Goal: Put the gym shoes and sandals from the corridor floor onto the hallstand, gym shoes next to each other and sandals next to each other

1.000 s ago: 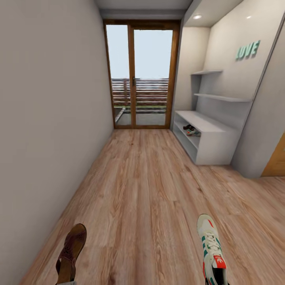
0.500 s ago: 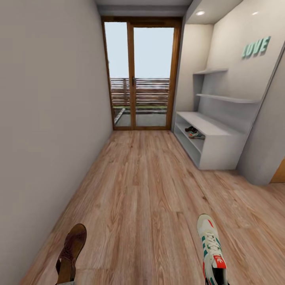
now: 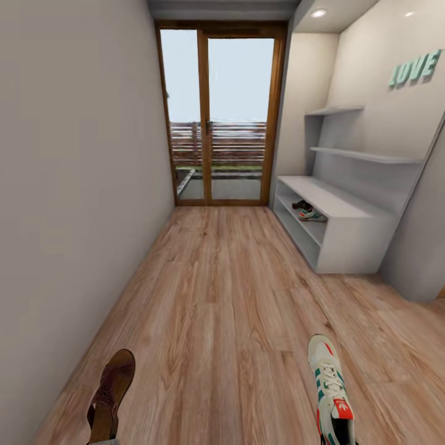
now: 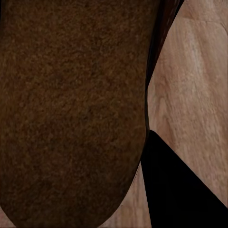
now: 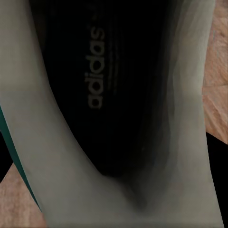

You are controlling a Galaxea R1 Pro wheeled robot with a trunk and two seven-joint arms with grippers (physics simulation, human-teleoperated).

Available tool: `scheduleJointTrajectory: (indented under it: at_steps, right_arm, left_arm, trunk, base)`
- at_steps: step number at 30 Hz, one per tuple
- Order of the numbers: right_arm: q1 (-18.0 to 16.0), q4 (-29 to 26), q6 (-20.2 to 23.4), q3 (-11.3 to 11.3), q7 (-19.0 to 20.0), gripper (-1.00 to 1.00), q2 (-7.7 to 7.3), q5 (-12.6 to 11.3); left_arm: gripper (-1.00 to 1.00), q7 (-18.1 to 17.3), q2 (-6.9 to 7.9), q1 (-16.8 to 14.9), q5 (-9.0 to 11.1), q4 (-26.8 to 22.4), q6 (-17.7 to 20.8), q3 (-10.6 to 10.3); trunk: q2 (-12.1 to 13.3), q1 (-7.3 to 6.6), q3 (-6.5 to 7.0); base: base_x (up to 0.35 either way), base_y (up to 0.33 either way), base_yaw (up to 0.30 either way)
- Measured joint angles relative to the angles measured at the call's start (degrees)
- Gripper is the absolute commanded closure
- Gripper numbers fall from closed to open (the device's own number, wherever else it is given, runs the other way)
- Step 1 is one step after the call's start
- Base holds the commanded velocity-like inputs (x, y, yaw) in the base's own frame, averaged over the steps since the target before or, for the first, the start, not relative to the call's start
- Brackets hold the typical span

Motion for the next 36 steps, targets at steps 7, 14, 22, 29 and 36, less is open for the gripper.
scheduleJointTrajectory:
  at_steps: [7, 14, 22, 29, 36]
  right_arm:
    - [0.0, 0.0, 0.0, 0.0, 0.0, 1.0, 0.0, 0.0]
    - [0.0, 0.0, 0.0, 0.0, 0.0, 1.0, 0.0, 0.0]
    - [0.0, 0.0, 0.0, 0.0, 0.0, 1.0, 0.0, 0.0]
    - [0.0, 0.0, 0.0, 0.0, 0.0, 1.0, 0.0, 0.0]
    - [0.0, 0.0, 0.0, 0.0, 0.0, 1.0, 0.0, 0.0]
  left_arm:
    - [1.0, 0.0, 0.0, 0.0, 0.0, 0.0, 0.0, 0.0]
    - [1.0, 0.0, 0.0, 0.0, 0.0, 0.0, 0.0, 0.0]
    - [1.0, 0.0, 0.0, 0.0, 0.0, 0.0, 0.0, 0.0]
    - [1.0, 0.0, 0.0, 0.0, 0.0, 0.0, 0.0, 0.0]
    - [1.0, 0.0, 0.0, 0.0, 0.0, 0.0, 0.0, 0.0]
  trunk:
    - [0.0, 0.0, 0.0]
    - [0.0, 0.0, 0.0]
    - [0.0, 0.0, 0.0]
    - [0.0, 0.0, 0.0]
    - [0.0, 0.0, 0.0]
  base:
    - [0.337, 0.0, 0.0]
    - [0.337, 0.0, 0.0]
    - [0.337, 0.0, 0.0]
    - [0.337, 0.0, 0.0]
    - [0.337, 0.0, 0.0]
